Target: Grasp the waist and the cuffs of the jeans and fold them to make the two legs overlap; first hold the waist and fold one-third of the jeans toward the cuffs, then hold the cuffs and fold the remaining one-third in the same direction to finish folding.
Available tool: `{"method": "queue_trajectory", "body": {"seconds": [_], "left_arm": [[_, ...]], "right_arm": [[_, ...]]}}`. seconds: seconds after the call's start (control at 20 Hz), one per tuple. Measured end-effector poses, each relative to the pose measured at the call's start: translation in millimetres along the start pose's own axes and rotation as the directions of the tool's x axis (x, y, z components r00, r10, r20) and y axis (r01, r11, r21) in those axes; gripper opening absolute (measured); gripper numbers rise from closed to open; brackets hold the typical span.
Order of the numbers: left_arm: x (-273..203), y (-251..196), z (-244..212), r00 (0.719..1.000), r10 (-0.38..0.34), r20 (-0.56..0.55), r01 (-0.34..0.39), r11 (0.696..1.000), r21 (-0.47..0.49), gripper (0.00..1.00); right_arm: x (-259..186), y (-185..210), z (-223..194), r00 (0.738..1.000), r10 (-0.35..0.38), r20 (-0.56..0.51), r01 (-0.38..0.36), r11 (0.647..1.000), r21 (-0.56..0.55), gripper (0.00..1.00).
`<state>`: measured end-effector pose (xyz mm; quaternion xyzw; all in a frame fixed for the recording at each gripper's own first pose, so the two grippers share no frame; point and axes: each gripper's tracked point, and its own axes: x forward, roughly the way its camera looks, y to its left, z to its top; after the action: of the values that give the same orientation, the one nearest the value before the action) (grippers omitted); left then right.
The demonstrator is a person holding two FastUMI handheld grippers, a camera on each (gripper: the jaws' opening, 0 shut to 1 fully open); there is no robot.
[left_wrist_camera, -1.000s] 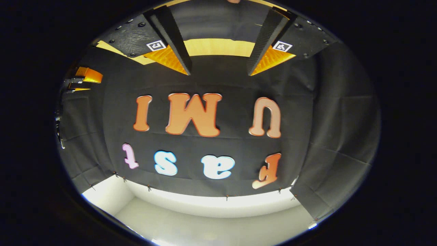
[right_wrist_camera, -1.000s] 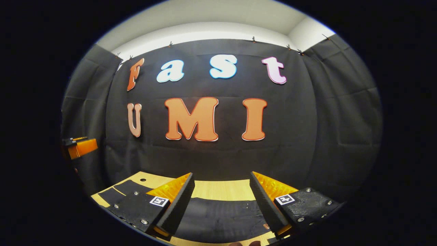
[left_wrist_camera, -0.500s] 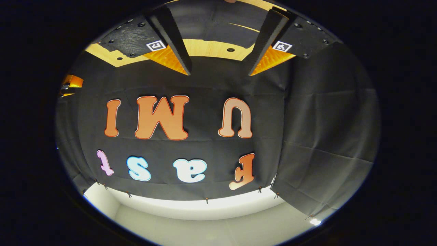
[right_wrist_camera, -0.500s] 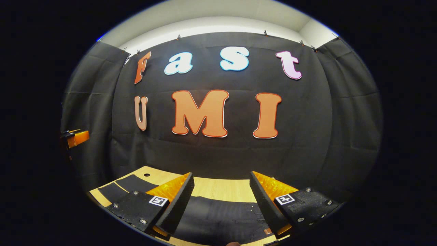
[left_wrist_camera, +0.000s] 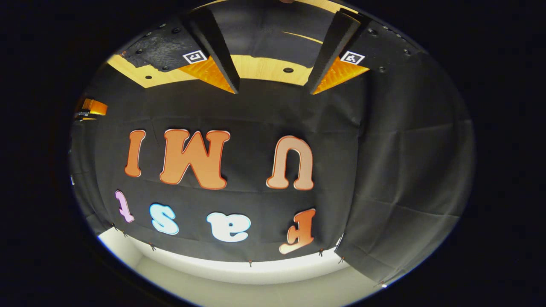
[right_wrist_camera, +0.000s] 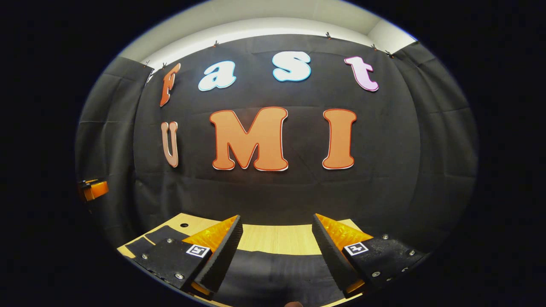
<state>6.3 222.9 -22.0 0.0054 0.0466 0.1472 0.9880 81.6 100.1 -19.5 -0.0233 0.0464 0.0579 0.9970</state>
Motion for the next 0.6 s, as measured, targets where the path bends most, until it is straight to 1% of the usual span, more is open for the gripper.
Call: {"method": "queue_trajectory", "body": {"seconds": [0.05, 0.15, 0.2, 0.25, 0.3, 0.35, 0.45, 0.5, 0.55, 0.6], "left_arm": [[5.0, 10.8, -10.8, 0.999, -0.004, -0.037, 0.002, 0.999, -0.034, 0.98], [6.2, 34.4, -43.6, 0.99, -0.007, -0.141, -0.015, 0.988, -0.155, 0.98], [2.8, 49.0, -63.1, 0.978, -0.002, -0.208, -0.046, 0.973, -0.228, 0.97], [-2.0, 68.0, -86.7, 0.964, 0.012, -0.266, -0.093, 0.952, -0.292, 0.98], [-5.6, 85.4, -107.5, 0.945, 0.029, -0.326, -0.15, 0.924, -0.351, 0.98], [-10.0, 97.2, -129.7, 0.923, 0.036, -0.383, -0.205, 0.889, -0.41, 0.98], [-15.4, 105.4, -168.3, 0.888, 0.014, -0.46, -0.289, 0.796, -0.533, 0.98], [-18.1, 109.0, -187.8, 0.863, 0.006, -0.505, -0.346, 0.735, -0.583, 0.98], [-20.4, 111.5, -207.8, 0.837, 0.0, -0.547, -0.405, 0.672, -0.62, 0.98], [-20.5, 114.9, -225.1, 0.82, -0.002, -0.573, -0.45, 0.618, -0.645, 0.98]], "right_arm": [[3.7, 8.8, -5.7, 1.0, 0.005, -0.017, -0.005, 1.0, 0.014, 1.0], [7.7, 31.6, -15.9, 0.997, 0.064, -0.052, -0.061, 0.996, 0.059, 0.98], [8.9, 37.4, -19.0, 0.995, 0.076, -0.063, -0.071, 0.994, 0.078, 0.99], [11.9, 37.4, -22.4, 0.994, 0.078, -0.071, -0.072, 0.994, 0.084, 0.98], [16.3, 36.7, -27.7, 0.994, 0.075, -0.083, -0.068, 0.994, 0.083, 0.98], [17.2, 37.6, -32.1, 0.992, 0.075, -0.098, -0.067, 0.994, 0.083, 1.0], [20.8, 40.8, -40.1, 0.987, 0.096, -0.129, -0.083, 0.991, 0.102, 1.0], [22.1, 41.2, -43.8, 0.984, 0.11, -0.143, -0.092, 0.988, 0.125, 1.0], [22.0, 42.1, -47.0, 0.98, 0.12, -0.159, -0.096, 0.984, 0.15, 0.98], [22.5, 42.5, -49.5, 0.977, 0.127, -0.172, -0.097, 0.981, 0.169, 0.98]]}}
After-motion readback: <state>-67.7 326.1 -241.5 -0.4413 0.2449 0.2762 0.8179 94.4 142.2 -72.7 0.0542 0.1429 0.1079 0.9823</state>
